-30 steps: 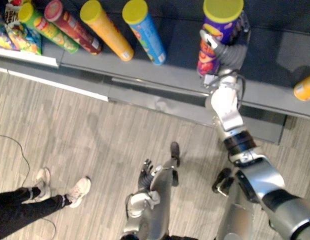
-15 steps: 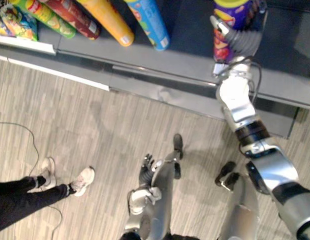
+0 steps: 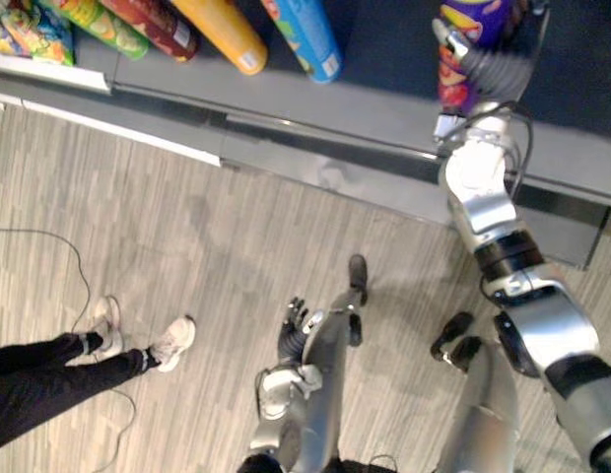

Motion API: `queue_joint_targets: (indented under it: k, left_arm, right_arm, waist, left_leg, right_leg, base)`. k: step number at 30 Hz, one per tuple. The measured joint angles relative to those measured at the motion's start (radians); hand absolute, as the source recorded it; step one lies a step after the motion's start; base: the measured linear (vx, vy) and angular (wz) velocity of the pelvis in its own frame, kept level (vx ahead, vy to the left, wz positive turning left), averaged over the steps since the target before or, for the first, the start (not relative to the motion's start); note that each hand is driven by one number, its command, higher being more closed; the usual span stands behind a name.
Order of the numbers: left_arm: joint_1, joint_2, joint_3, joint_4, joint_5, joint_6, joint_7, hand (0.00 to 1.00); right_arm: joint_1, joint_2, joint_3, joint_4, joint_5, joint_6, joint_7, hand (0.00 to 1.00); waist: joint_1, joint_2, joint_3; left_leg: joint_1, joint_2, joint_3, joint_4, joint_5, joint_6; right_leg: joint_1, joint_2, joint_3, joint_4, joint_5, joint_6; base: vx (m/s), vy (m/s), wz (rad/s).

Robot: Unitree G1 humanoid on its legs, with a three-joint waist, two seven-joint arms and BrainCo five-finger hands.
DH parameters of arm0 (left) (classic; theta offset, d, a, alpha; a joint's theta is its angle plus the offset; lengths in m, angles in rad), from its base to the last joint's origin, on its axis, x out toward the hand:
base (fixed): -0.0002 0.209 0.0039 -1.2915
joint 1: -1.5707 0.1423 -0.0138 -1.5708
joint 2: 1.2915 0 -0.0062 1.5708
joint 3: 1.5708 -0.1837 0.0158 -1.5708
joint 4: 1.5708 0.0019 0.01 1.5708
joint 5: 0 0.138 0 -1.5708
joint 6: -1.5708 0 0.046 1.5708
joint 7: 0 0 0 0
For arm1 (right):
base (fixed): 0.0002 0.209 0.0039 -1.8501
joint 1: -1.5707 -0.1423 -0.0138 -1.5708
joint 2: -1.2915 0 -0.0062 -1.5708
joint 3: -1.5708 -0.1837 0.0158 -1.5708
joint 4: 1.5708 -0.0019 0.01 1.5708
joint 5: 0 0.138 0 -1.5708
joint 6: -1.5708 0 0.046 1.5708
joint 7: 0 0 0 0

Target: Put the gum and the chips on the shelf.

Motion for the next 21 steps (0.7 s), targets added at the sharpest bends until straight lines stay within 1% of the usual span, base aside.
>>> queue_joint_targets:
  k: [2, 5, 6, 11, 16, 21]
  left_arm:
    - [0.0, 0.0, -0.003, 0.0, 0.0, 0.0, 0.0, 0.0]
    - [0.0, 0.0, -0.003, 0.0, 0.0, 0.0, 0.0, 0.0]
    - [0.0, 0.0, -0.003, 0.0, 0.0, 0.0, 0.0, 0.0]
    - [-0.003, 0.0, -0.01, 0.003, 0.0, -0.002, 0.001, 0.0]
    - [-0.013, 0.0, -0.021, 0.012, -0.001, -0.001, 0.002, 0.0]
    - [-0.019, -0.009, -0.03, 0.04, -0.002, -0.003, 0.002, 0.0]
  right_arm:
    - [0.0, -0.002, -0.001, 0.004, 0.0, -0.002, 0.002, 1.0]
    - [0.0, -0.01, -0.001, 0.025, 0.0, -0.029, 0.005, 1.0]
    - [0.0, -0.015, 0.001, 0.031, 0.0, -0.036, 0.008, 0.0]
    - [0.003, -0.022, 0.0, 0.07, 0.001, -0.036, 0.045, 0.0]
    - [0.052, -0.023, 0.001, 0.074, 0.004, -0.036, 0.049, 0.0]
    - [0.09, -0.021, 0.0, 0.111, 0.007, -0.035, 0.079, 0.0]
  waist:
    - [0.0, 0.0, 0.0]
    - [0.0, 0.0, 0.0]
    - [0.0, 0.0, 0.0]
    - [0.0, 0.0, 0.0]
    - [-0.002, 0.0, 0.0]
    - [-0.004, 0.0, -0.001]
  left_leg:
    - [0.0, 0.001, 0.0, 0.0, -0.002, -0.002]
    - [0.0, 0.003, 0.0, 0.0, -0.002, -0.002]
    - [0.0, 0.003, 0.001, -0.001, -0.002, -0.002]
    - [0.005, 0.004, 0.005, -0.005, -0.002, -0.002]
    - [0.013, 0.008, 0.006, -0.02, 0.012, -0.006]
    - [0.059, 0.01, 0.015, -0.04, 0.012, -0.007]
  right_leg:
    - [0.0, 0.001, 0.0, 0.0, 0.0, 0.0]
    - [0.0, 0.002, 0.0, -0.001, 0.0, 0.0]
    - [0.0, 0.003, 0.0, -0.001, 0.0, 0.0]
    - [0.002, 0.004, 0.003, -0.003, 0.0, 0.0]
    - [0.006, 0.01, 0.002, -0.013, 0.001, -0.001]
    - [0.044, 0.015, 0.003, -0.032, 0.002, -0.002]
  base:
    - [0.0, -0.087, -0.01]
    - [0.0, -0.087, -0.01]
    - [0.01, -0.087, 0.0]
    - [0.02, -0.092, -0.02]
    - [0.03, -0.101, -0.02]
    - [0.04, -0.106, -0.05]
